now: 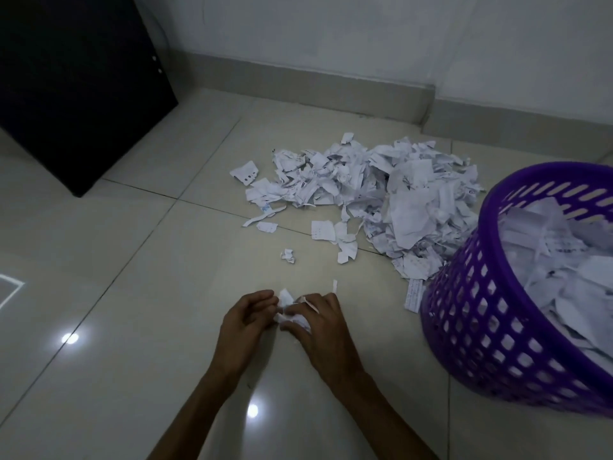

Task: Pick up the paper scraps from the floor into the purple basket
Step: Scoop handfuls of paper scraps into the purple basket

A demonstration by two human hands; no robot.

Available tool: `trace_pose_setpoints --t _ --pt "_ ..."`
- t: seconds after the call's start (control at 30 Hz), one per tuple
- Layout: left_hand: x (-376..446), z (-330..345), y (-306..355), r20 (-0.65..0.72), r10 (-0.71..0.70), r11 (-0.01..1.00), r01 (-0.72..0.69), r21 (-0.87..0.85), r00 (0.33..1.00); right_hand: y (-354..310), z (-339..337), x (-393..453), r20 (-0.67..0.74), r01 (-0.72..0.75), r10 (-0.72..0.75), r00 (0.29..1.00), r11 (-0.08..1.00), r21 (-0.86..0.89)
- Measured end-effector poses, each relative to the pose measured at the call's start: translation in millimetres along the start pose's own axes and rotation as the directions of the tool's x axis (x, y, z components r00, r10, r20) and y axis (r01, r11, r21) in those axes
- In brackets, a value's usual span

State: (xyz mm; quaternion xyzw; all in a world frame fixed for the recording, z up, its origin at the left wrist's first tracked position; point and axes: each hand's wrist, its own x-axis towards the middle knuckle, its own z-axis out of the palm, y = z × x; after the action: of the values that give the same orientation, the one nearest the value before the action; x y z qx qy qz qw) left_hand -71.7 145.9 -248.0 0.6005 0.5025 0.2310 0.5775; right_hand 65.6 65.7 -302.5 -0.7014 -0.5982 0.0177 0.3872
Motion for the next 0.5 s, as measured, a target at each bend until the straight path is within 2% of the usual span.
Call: trace_pose_setpoints --t 0.03,0.07,0.13,0.2,0.27,0.3,0.37,0.5 --pt "-1.6 1.6 -0.6 -0.005 -0.018 1.000 0.018 -0.017 1.000 1.4 1.5 -1.1 -0.019 0.076 -0.077 0.997 0.996 -0.036" --pt "-3.0 2.0 0.7 -0.008 -0.033 0.999 0.033 -0.027 0.999 2.4 0.7 -0.4 -0.031 0.090 -0.091 0.995 0.995 -0.033" --pt "-5.3 1.3 7.1 0.006 -0.068 0.997 0.068 -0.038 0.998 2.8 -4.5 5.3 0.021 -0.053 0.051 0.998 0.996 0.069" --pt "-7.9 1.6 20.0 0.018 -0.082 0.995 0.083 -0.054 0.996 1.8 -13.7 14.0 0.075 -0.265 0.256 0.964 0.947 0.179" --pt "-10.8 2.6 39.5 0.028 -0.077 0.993 0.079 -0.090 0.997 -6.3 -32.4 27.6 0.051 -0.485 0.503 0.863 0.796 0.362" --pt "-12.5 3.9 53.2 0.036 -0.060 0.993 0.064 -0.100 0.998 -12.9 -46.9 37.8 0.040 -0.543 0.592 0.805 0.706 0.454" --pt "-9.7 8.3 78.3 0.062 -0.030 0.996 0.035 -0.087 0.998 -23.3 -68.6 64.8 0.052 -0.572 0.658 0.752 0.611 0.547" --pt "-18.4 22.9 136.2 0.090 0.020 0.989 -0.006 -0.151 0.996 -55.9 -119.6 111.3 0.105 -0.537 0.693 0.713 0.444 0.717"
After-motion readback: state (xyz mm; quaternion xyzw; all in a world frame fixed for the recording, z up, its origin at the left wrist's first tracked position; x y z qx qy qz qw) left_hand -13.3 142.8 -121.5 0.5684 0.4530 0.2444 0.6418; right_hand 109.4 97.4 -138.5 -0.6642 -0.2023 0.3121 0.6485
